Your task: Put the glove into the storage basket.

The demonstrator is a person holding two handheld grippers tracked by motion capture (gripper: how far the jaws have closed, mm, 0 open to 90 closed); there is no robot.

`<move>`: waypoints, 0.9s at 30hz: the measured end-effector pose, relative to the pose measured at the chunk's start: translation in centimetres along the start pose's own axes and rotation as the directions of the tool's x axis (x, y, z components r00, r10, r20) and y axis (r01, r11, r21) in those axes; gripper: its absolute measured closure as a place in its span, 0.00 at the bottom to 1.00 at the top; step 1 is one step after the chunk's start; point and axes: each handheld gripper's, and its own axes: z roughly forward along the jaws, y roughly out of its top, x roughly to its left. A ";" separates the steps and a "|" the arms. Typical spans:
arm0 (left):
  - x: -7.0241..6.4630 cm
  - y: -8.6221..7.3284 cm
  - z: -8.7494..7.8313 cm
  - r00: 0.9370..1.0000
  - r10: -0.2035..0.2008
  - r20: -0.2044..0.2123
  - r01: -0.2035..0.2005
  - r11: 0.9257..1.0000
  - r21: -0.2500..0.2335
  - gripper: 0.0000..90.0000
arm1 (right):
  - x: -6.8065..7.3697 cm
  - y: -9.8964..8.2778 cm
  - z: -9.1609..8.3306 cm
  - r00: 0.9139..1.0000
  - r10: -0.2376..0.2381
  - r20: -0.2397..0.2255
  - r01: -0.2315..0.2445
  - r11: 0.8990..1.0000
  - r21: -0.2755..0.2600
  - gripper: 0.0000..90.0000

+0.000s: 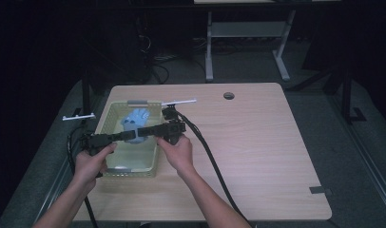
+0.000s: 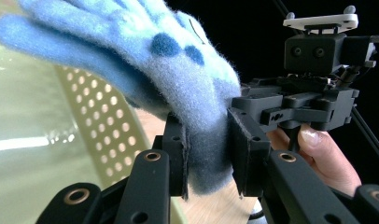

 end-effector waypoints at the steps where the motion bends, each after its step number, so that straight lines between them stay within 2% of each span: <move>1: 0.0 0.0 0.0 1.000 0.000 0.000 0.000 1.000 0.000 0.77 | 0.0 0.0 0.0 1.000 0.000 0.000 0.000 1.000 0.000 0.79; 11: 1.5 0.2 -1.7 0.999 -0.024 -0.035 0.024 1.000 0.001 0.77 | -0.1 0.3 2.7 0.999 0.037 -0.020 -0.036 0.999 0.014 0.79; 12: 1.9 0.3 -1.9 0.999 -0.038 -0.038 0.039 0.999 0.014 0.77 | -0.2 0.2 3.2 0.999 0.034 -0.018 -0.034 0.999 0.019 0.79; 15: 2.6 0.3 -2.1 0.998 -0.046 -0.043 0.047 0.998 0.033 0.77 | -0.3 0.1 3.9 0.999 0.035 -0.012 -0.035 0.999 0.031 0.79; 27: 4.0 0.4 -2.5 0.995 -0.071 -0.075 0.076 0.995 0.068 0.78 | -1.3 -0.3 5.7 0.998 0.064 -0.017 -0.063 0.997 0.054 0.79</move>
